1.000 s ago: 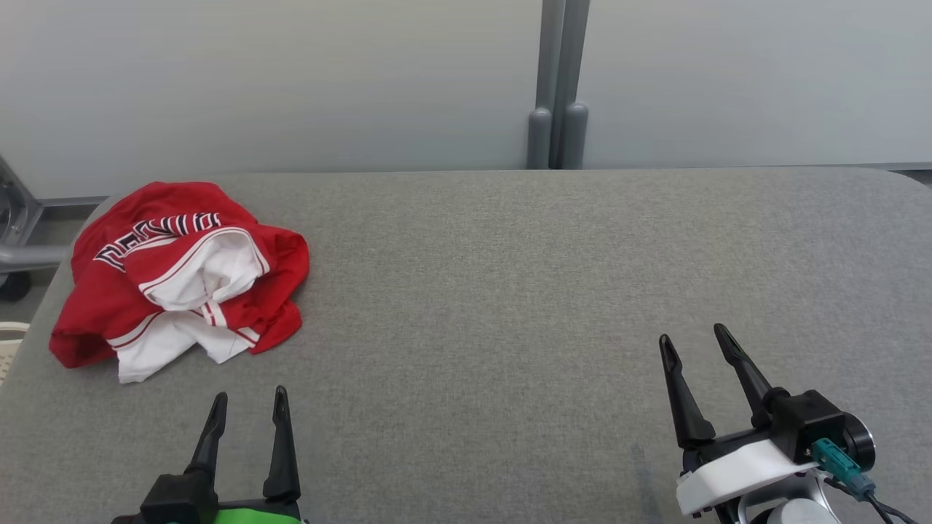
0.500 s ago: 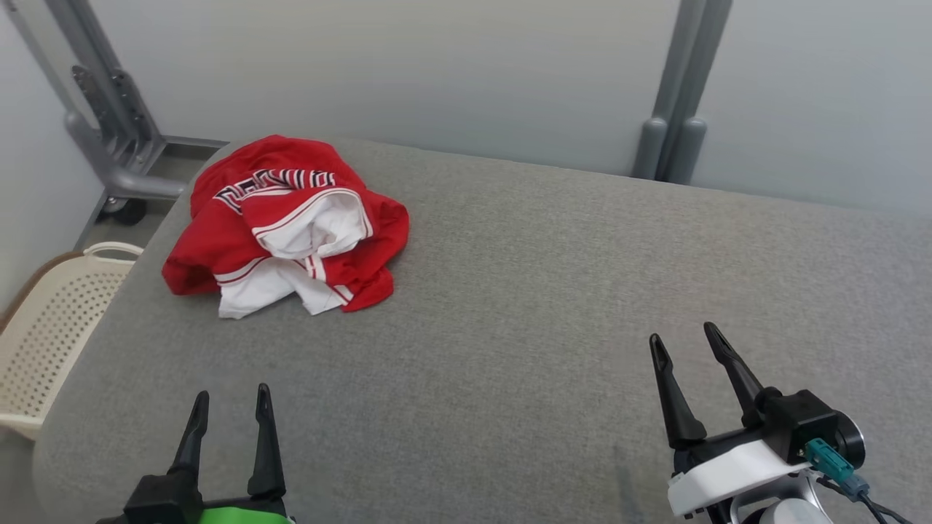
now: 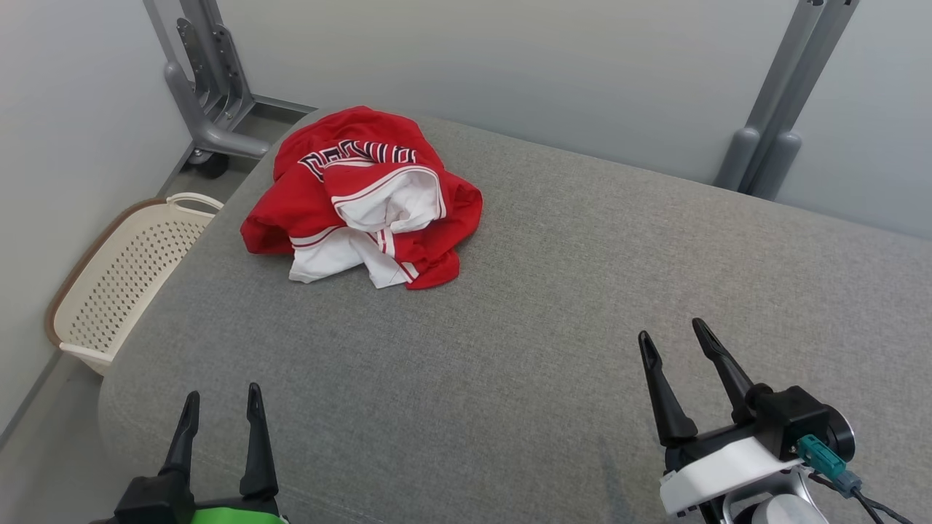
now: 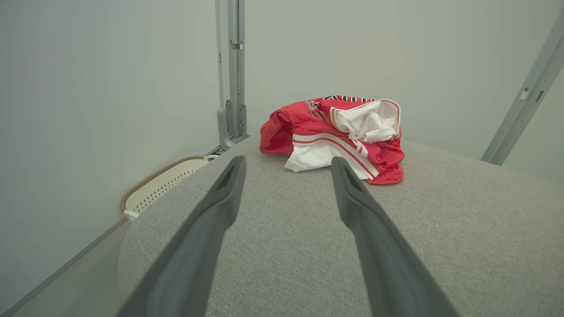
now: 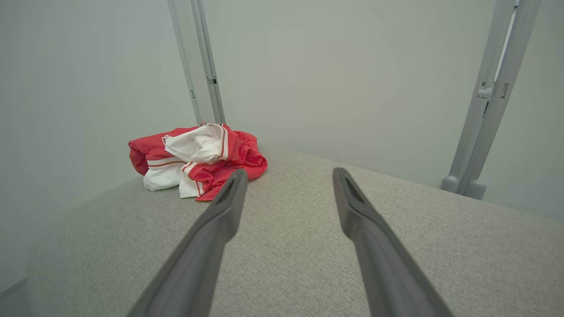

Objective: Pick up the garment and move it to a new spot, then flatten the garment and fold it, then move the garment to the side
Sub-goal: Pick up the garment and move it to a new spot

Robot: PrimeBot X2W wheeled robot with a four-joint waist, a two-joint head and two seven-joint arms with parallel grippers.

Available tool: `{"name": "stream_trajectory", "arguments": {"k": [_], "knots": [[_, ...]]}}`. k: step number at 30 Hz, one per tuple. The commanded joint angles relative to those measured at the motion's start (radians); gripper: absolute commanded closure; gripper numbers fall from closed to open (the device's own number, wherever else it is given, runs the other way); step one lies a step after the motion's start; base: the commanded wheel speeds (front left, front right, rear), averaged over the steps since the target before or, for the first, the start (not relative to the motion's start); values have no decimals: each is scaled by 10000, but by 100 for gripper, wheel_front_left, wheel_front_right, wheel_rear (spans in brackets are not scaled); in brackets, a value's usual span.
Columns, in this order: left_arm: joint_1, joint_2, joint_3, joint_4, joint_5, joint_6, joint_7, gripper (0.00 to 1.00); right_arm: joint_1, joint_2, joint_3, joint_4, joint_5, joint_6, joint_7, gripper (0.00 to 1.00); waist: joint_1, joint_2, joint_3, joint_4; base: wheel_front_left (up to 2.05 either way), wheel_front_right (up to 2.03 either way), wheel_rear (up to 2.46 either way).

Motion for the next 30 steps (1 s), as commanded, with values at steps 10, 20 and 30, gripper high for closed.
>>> {"name": "stream_trajectory", "arguments": {"k": [10,20,30], "knots": [[-395,224,60,-158,-255,-141,98,0,-123,-44,-93,45,-82,4,-30,0,0,31,76,-504,0,0,0],[-2739,1488,242,-473,-18,-376,1480,0,-347,-44,-209,-77,-313,4,-30,0,0,31,558,-1015,0,0,0],[-5654,2517,68,986,-251,-790,2813,0,-799,-45,-309,-184,-610,4,-28,0,0,31,1332,-1598,0,0,0]]}}
